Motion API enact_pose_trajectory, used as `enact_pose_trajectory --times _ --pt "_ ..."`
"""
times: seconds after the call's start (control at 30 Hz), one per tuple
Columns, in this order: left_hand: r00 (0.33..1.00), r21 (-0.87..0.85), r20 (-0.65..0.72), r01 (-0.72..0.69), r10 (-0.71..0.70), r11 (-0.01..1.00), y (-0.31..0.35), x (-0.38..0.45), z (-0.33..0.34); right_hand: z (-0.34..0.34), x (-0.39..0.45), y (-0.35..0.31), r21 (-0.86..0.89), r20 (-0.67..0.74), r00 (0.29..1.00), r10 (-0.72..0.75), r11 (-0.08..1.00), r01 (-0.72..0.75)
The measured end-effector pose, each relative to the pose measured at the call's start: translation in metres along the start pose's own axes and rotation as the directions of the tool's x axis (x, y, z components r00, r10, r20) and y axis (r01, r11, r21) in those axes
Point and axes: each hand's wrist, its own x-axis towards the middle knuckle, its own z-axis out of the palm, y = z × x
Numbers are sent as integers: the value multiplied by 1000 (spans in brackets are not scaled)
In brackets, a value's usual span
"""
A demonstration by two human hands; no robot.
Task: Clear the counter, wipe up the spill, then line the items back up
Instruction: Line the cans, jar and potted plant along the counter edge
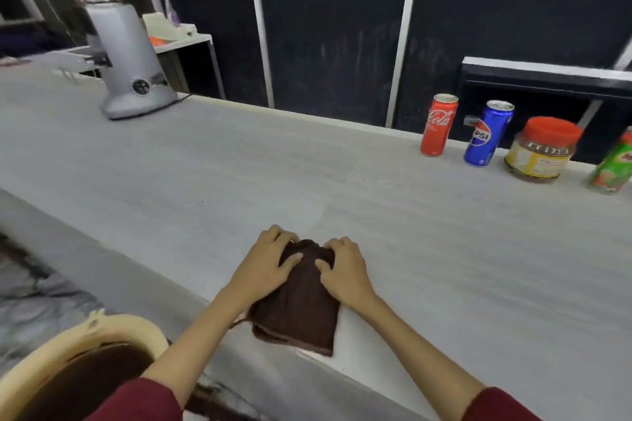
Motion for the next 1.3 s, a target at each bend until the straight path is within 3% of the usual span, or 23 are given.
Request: enact_pose_trajectory --times 0.23,0.43,0.63,0.87,1.17,1.3 --pt "980 -89 -110 156 -166 984 -44 -46 -19 46 -6 -39 17 -35 998 -51 999 52" --pt "907 -339 -218 277 -362 899 -67 -108 -48 78 -14 -89 154 64 982 -176 974 164" --pt "754 -443 -377 362 -537 820 -78 -192 -65 115 -43 -132 288 300 916 -267 941 180" --pt "578 -475 -405 529 -709 703 -74 -266 -55 138 -72 -148 346 589 716 -376 917 197" --pt "367 -461 -291 755 -884 466 -102 -297 -18 203 -91 -140 195 739 594 -317 945 262" --pt "320 -440 -249 803 -914 401 -123 -297 -10 223 -86 -141 131 750 582 -313 934 333"
